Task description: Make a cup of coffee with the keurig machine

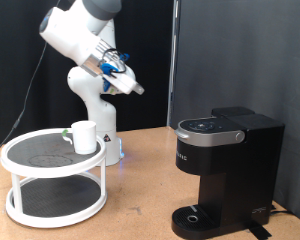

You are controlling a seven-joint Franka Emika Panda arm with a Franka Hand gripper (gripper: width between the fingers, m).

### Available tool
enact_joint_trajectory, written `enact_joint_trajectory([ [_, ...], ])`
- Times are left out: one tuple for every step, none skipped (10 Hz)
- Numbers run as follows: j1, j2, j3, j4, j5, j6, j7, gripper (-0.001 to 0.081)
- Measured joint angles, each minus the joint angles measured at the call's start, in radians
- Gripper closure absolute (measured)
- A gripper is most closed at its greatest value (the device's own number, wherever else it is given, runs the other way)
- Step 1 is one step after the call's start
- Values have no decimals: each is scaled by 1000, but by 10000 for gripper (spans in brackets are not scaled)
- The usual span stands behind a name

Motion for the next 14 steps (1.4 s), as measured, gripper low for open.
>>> enact_joint_trajectory([
  [-16,-5,-29,4,-36,-53,-7,806],
  [-34,-7,-53,11,-86,-98,-13,806],
  [-51,-8,-74,19,-137,-133,-24,806],
  [-67,-9,-95,27,-189,-174,-33,806],
  [-84,-11,-116,31,-222,-193,-50,806],
  [-93,-16,-128,31,-230,-205,-65,806],
  [-93,-15,-127,30,-230,-205,-64,806],
  [-94,-16,-130,30,-247,-210,-80,806],
  [-102,-17,-138,29,-280,-212,-107,806],
  [-116,-21,-157,28,-310,-212,-141,806],
  [-133,-23,-180,29,-331,-217,-168,806],
  [-150,-23,-207,30,-334,-218,-186,806],
  [-166,-23,-234,34,-336,-218,-207,806],
  [-178,-20,-262,43,-348,-220,-224,806],
])
